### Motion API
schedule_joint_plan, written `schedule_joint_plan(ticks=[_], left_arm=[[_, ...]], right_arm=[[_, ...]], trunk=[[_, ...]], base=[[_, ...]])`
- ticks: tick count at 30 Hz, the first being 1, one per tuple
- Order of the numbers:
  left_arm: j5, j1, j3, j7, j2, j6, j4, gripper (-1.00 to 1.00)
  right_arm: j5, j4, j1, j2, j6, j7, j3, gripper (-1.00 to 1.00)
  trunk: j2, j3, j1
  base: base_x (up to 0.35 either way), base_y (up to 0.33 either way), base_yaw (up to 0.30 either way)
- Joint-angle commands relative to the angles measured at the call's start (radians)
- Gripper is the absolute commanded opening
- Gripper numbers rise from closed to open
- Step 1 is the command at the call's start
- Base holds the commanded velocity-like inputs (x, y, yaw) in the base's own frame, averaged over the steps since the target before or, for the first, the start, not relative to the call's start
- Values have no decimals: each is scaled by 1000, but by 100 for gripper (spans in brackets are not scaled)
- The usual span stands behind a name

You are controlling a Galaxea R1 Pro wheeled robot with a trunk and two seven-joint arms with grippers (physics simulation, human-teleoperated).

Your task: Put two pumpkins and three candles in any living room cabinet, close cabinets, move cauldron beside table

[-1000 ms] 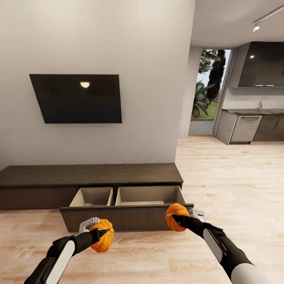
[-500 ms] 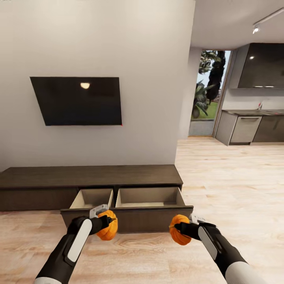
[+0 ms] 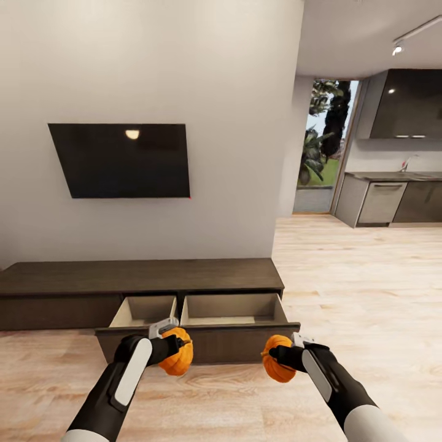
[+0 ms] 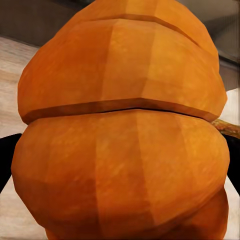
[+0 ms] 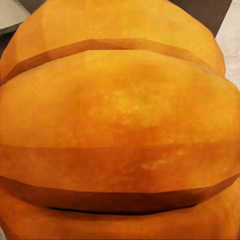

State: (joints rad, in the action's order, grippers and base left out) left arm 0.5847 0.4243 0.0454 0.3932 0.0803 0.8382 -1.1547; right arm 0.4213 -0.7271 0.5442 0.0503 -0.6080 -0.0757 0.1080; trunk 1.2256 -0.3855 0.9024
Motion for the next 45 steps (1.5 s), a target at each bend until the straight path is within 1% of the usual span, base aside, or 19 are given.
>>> schedule_joint_plan(ticks=[1,4,6,10,14,21,45], left_arm=[[10,1,2,10,1,2,-2,-100],[9,0,13,9,2,2,-8,-100],[9,0,26,9,1,2,-20,-100],[11,-3,51,5,0,2,-65,-100],[12,-5,65,3,1,2,-79,-100],[12,-5,71,1,1,2,-83,-100],[15,-6,70,-2,-1,2,-80,-100]], right_arm=[[9,-16,0,3,-5,-7,7,-100],[16,-70,0,5,-14,-5,8,-100],[20,-100,0,5,-36,-4,7,-100],[22,-170,0,5,-67,-4,6,-100],[23,-214,0,5,-81,-4,6,-100],[23,-222,0,3,-84,-4,4,-100],[24,-222,0,2,-82,-4,6,-100]], trunk=[[-7,2,-4],[-28,11,-15],[-42,18,-23],[-42,18,-23],[-42,18,-23],[-42,18,-23],[-42,18,-23]], base=[[0,0,0],[0,0,0],[0,0,0],[0,0,0],[71,0,0],[303,0,0],[342,0,0]])
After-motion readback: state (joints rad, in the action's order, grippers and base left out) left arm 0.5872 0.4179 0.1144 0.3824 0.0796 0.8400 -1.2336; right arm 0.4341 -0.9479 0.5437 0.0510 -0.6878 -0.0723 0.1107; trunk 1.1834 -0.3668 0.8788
